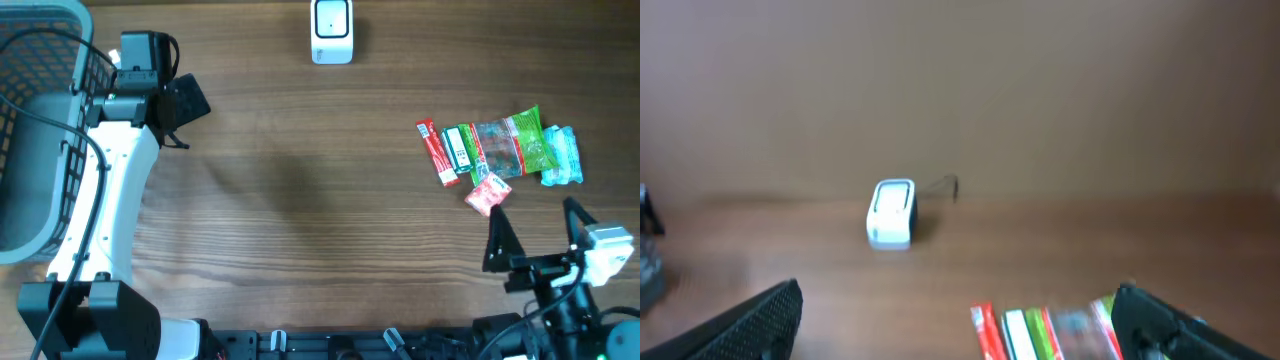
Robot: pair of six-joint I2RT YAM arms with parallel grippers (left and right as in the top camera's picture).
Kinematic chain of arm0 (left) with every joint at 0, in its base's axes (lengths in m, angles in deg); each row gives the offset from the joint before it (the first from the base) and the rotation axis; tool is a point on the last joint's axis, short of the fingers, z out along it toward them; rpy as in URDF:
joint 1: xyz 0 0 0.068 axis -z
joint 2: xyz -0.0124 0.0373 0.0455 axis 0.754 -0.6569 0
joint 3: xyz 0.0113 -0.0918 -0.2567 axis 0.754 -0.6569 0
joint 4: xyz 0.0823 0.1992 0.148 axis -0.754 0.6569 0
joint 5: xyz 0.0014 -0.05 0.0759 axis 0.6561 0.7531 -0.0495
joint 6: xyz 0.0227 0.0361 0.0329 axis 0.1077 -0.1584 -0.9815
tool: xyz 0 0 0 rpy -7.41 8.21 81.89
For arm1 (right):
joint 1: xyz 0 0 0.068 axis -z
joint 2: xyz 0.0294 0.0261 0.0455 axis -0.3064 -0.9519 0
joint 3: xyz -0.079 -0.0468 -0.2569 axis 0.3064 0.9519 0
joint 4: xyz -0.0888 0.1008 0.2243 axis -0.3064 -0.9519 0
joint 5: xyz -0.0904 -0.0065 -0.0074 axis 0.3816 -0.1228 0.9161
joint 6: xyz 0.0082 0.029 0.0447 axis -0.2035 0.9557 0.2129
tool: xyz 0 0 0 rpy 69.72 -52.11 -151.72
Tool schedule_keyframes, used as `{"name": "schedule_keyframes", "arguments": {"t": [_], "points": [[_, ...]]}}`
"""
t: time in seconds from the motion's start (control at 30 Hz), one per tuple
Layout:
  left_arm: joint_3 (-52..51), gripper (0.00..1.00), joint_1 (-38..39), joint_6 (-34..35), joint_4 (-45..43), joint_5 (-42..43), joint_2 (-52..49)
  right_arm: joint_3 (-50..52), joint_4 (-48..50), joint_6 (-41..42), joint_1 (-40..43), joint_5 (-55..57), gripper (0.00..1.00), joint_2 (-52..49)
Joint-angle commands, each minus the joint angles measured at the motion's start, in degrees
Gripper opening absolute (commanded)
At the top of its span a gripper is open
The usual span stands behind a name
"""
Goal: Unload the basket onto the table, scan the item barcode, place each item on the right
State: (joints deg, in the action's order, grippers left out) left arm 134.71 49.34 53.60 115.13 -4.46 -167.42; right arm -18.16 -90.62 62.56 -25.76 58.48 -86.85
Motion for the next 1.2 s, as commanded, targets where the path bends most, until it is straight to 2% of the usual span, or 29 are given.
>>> {"name": "schedule_keyframes", "arguments": {"t": [0.0, 0.23, 0.43, 0.63, 0.97, 1.17], "points": [[0.48, 1.00, -0.31, -0.68, 0.04, -0.33, 0.13, 9.66, 10.25, -1.16, 0.20, 1.09, 1.00, 5.84], [0.48, 1.00, -0.31, -0.68, 0.04, -0.33, 0.13, 27.50, 41.38, -1.92, 0.72, 0.76, 1.00, 9.94], [0.48, 1.00, -0.31, -0.68, 0.04, -0.33, 0.13, 37.70, 55.49, -2.91, 4.98, -4.92, 1.00, 9.97], [0.48, 1.00, -0.31, -0.68, 0.04, -0.33, 0.15, 44.37, 55.71, -2.91, 6.08, -4.96, 1.00, 9.99], [0.48, 1.00, -0.31, -0.68, 0.04, -0.33, 0.13, 44.70, 37.77, -3.45, 6.08, -4.96, 1.00, 9.99], [0.48, 1.00, -0.31, -0.68, 0.04, -0.33, 0.13, 44.70, 37.88, -4.55, 6.08, -4.94, 1.00, 9.99]]}}
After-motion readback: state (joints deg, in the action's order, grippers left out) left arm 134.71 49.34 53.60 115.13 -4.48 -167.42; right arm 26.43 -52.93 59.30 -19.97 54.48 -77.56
